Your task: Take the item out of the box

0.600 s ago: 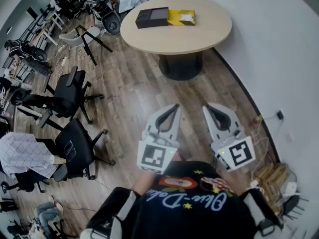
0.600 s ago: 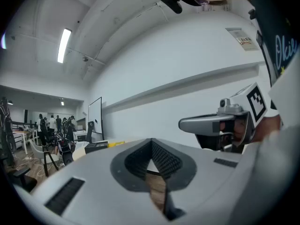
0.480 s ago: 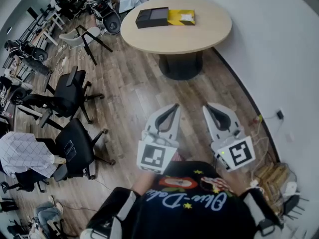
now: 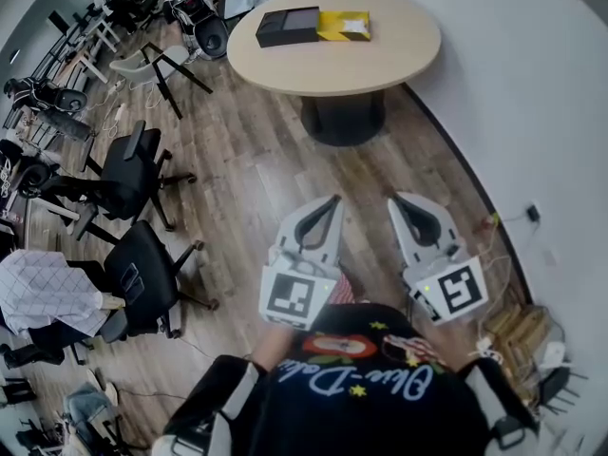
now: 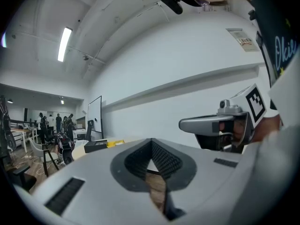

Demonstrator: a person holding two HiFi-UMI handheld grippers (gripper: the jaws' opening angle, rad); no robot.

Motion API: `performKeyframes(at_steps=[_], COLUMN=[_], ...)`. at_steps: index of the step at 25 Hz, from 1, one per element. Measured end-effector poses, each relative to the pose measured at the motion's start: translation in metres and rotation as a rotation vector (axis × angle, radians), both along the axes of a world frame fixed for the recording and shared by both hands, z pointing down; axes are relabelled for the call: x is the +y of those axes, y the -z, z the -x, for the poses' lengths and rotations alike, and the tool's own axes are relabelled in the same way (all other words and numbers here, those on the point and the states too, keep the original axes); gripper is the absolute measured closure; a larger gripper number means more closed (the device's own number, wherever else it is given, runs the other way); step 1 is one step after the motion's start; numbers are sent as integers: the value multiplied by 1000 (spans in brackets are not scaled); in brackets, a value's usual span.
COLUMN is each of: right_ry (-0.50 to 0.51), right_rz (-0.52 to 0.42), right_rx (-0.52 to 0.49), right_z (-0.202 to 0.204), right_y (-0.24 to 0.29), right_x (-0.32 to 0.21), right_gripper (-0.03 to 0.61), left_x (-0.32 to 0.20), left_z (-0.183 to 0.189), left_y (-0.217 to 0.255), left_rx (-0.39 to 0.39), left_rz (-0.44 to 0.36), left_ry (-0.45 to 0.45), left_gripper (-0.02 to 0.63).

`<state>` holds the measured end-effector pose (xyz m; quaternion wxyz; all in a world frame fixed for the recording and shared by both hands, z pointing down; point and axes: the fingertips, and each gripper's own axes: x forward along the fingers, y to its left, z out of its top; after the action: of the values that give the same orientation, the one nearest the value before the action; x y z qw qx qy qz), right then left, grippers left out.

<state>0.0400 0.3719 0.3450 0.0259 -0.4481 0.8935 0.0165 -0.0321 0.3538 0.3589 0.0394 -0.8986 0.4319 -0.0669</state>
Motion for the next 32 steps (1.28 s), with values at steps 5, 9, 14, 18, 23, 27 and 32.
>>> performKeyframes(at_steps=[5, 9, 14, 18, 23, 27, 32], right_ry=[-22, -40, -57, -66, -87, -88, -94], right_rz=[1, -6, -18, -32, -23, -16, -11], right_rx=[6, 7, 15, 18, 28, 32, 32], right_z=[-2, -8, -13, -20, -30, -32, -27], right_y=[0, 3, 5, 4, 5, 5, 13], right_x=[-4, -12, -36, -58, -86, -114, -149], right_gripper=[580, 580, 580, 580, 580, 580, 580], left_x=[-6, -15, -40, -66, -96, -125, -159], left_z=[-4, -9, -14, -21, -35, -38, -30], left_y=[-1, 1, 2, 0, 2, 4, 11], left_rx=[12, 17, 28, 35, 40, 46, 48], left_rz=[-1, -7, -17, -22, -30, -25, -23], left_ry=[-24, -39, -53, -65, -93, -99, -102], left_gripper=[624, 624, 624, 625, 624, 625, 624])
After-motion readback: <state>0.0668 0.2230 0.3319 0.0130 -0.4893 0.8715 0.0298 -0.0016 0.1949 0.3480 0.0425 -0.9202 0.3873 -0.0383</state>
